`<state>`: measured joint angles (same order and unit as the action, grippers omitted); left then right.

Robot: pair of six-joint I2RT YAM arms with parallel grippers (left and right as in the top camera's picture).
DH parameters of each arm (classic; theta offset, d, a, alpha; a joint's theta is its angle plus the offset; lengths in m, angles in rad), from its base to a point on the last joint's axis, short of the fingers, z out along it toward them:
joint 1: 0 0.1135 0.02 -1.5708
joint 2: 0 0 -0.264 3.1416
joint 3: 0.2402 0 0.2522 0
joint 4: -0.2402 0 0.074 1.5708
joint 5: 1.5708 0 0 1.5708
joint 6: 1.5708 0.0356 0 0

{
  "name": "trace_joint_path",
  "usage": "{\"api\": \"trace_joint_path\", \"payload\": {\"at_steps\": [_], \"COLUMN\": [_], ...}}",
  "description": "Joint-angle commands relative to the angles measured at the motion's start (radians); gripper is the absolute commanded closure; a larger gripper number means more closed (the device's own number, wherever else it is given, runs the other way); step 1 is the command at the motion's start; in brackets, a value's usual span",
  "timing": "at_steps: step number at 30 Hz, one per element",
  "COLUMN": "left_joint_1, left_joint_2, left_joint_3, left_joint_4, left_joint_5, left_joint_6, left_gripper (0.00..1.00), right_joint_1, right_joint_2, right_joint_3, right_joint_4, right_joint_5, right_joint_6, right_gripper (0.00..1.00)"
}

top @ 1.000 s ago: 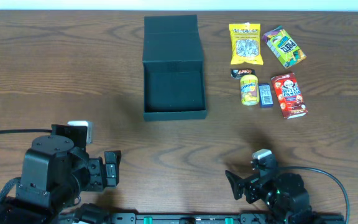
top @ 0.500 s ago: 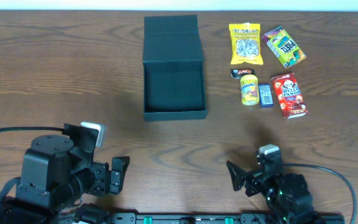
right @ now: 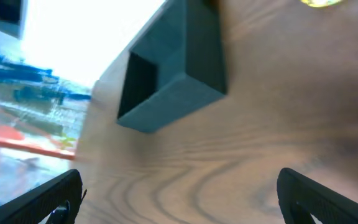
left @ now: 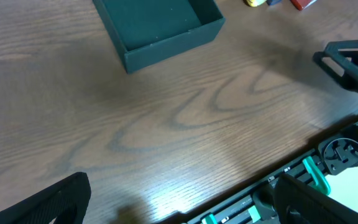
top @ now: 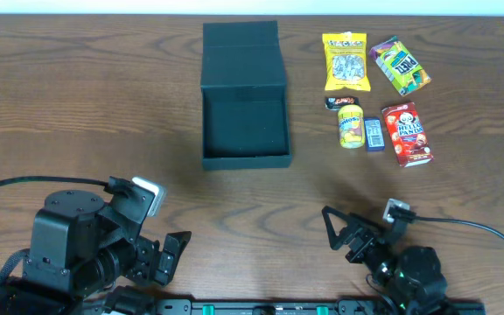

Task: Pack container
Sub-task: 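Reach the right gripper to the yellow HACKS candy bag and grasp it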

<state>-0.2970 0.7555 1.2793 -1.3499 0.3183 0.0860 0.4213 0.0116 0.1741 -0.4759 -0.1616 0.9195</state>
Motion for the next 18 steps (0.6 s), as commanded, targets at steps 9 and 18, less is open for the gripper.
{"api": "trace_joint_path", "payload": {"at_steps": [9, 18], "left_joint_1": [0.002, 0.002], "left_joint_2": [-0.003, -0.003], "left_joint_3": [-0.005, -0.005], "left_joint_4": [0.000, 0.000], "left_joint_5": [0.003, 0.003], "left_joint_6": [0.019, 0.019], "left_gripper": [0.05, 0.05], "right_joint_1": [-0.061, -0.157], "right_joint_2": [0.138, 0.600], "right_joint_3": [0.142, 0.504], "right_joint_4": [0.138, 0.098], "right_joint_5": [-0.037, -0.038], "right_joint_6": [-0.288, -0.594], "right_gripper": [0.01, 0.01]}}
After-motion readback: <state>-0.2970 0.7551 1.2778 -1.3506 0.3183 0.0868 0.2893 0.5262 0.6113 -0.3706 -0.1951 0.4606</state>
